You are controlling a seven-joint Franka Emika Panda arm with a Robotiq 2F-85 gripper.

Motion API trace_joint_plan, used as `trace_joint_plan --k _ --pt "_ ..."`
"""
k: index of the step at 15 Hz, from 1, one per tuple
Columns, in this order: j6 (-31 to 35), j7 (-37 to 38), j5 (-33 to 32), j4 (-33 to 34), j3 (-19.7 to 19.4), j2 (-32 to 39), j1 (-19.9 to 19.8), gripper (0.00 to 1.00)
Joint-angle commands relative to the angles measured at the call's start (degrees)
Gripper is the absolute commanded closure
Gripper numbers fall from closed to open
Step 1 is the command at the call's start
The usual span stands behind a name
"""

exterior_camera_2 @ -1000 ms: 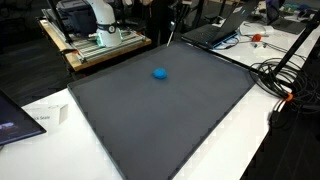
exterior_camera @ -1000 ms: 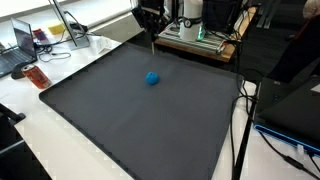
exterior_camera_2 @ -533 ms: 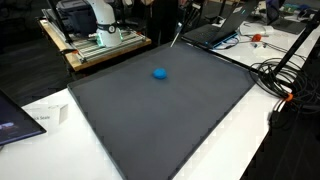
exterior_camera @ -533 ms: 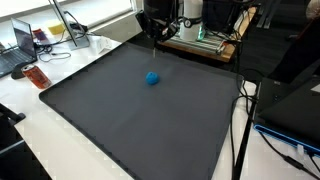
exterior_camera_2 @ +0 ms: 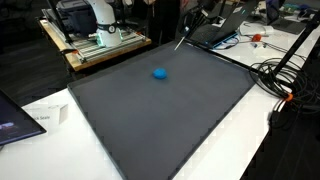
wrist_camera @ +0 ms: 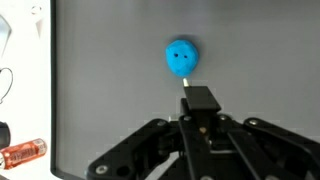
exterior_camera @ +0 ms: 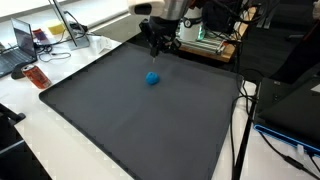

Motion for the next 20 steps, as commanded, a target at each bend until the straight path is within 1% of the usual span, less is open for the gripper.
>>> trace_joint_plan --k 1,11,16,20 --pt "-4.40 2.45 -1.35 6.67 -1.38 5.33 2.32 0.97" --pt "-10.08 8.03 -1.17 20.34 -4.61 18.79 6.84 0.97" --pt "-13.50 8.66 -0.63 27.41 -5.90 25.39 8.38 0.97" --pt "-16.15 8.75 -0.18 32.11 -6.74 29.30 9.06 0.97"
